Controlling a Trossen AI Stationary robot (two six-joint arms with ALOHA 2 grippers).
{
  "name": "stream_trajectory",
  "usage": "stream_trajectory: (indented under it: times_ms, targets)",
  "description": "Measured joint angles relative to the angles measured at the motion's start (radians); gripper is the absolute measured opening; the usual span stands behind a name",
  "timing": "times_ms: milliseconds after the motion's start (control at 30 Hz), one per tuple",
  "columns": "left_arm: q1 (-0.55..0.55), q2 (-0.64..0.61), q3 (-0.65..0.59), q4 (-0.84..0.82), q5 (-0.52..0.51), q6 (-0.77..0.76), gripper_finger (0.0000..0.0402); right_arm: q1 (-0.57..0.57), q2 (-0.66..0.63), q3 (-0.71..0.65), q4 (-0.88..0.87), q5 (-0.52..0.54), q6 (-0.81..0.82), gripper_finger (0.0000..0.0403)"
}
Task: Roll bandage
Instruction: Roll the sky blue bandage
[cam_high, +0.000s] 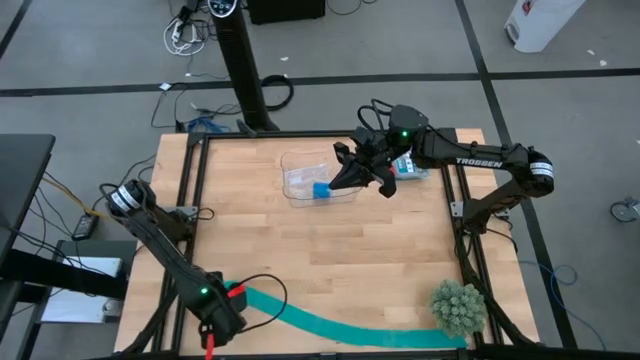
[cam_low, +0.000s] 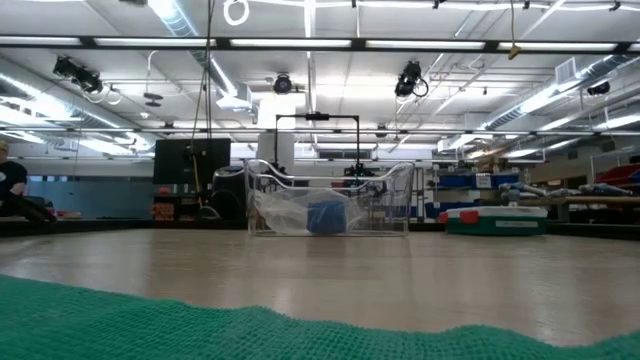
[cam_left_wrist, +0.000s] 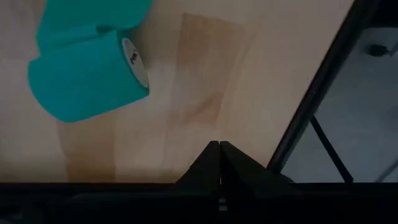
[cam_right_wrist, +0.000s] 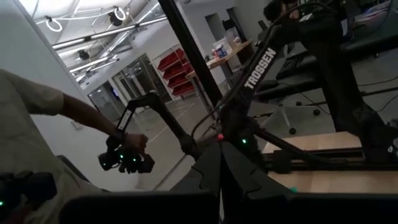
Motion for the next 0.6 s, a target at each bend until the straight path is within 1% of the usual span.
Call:
stream_trajectory:
  times_ms: [100,233,367,600]
  targets:
    - [0.004,0.0,-0.047,0.026,0.006,-0.015,0.0019,0.0,0.0,0.0,0.007,0.0,0.02,0.0]
    - [0.004,-0.004,-0.118,0.048,-0.007,-0.1,0.0019,0.0,0.0,0.0,0.006,-0.001,0.027,0.0]
    - [0.004,-0.019,-0.178,0.174,-0.001,-0.11,0.0019,0.0,0.0,0.0,0.007,-0.004,0.051,0.0]
    - [0.004,-0.018,-0.229,0.188,-0.032,-0.144,0.0019,-0.005,0.0,0.0,0.027,-0.019,0.069,0.0]
